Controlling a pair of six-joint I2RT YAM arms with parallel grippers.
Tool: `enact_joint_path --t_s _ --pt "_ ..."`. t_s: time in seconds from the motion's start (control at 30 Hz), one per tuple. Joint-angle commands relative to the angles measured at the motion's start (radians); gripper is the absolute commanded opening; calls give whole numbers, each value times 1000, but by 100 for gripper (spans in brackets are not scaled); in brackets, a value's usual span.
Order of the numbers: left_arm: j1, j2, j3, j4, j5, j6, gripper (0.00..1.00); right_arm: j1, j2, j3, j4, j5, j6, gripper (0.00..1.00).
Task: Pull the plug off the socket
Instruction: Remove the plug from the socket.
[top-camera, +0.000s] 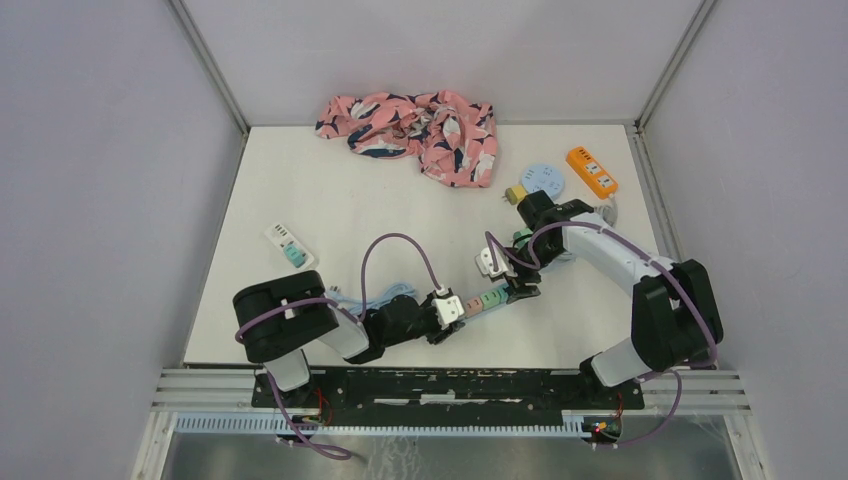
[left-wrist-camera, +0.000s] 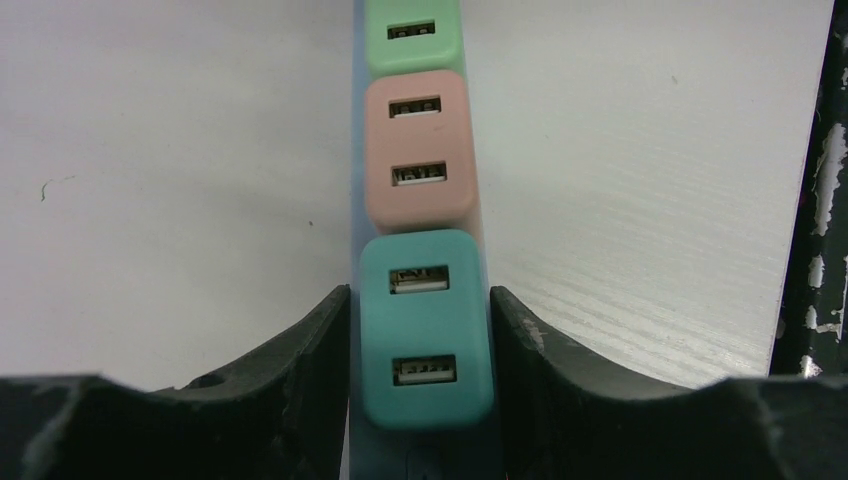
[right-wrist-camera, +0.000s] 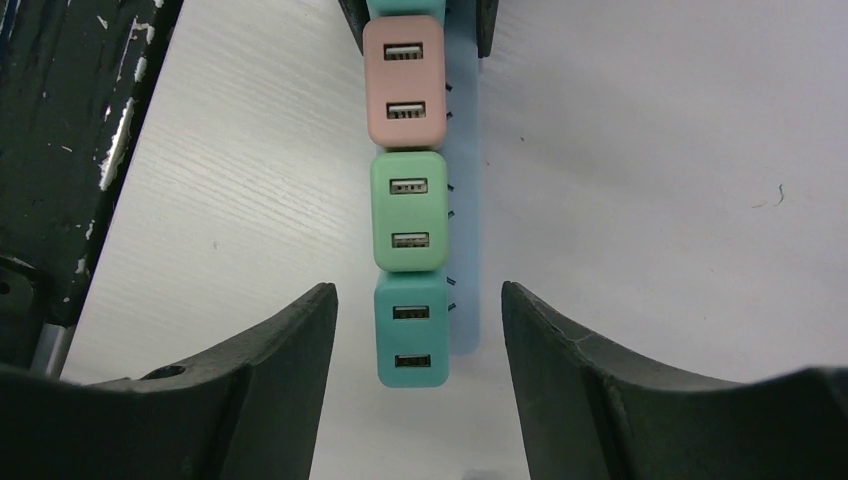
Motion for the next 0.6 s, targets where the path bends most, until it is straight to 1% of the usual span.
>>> enact_joint_path --t_s 0.0,0.13,0.23,0.3,0.33,0.47,0.57 --pt "-4 -1 17 29 23 35 27 1 17 0 10 5 -8 66" --pt "-2 -10 8 23 20 33 21 4 32 5 -3 28 -15 61" --pt "2 -18 6 10 23 28 12 6 38 5 -1 49 -14 54" --pt "5 -20 4 7 25 22 5 6 43 3 2 60 -13 48" --pt "8 -21 3 5 27 20 3 8 45 3 4 63 -12 44" --pt "14 -24 2 -5 43 -1 3 11 48 4 3 66 -8 20" --pt "19 -24 3 -13 52 -17 3 27 45 0 -13 54 -27 10"
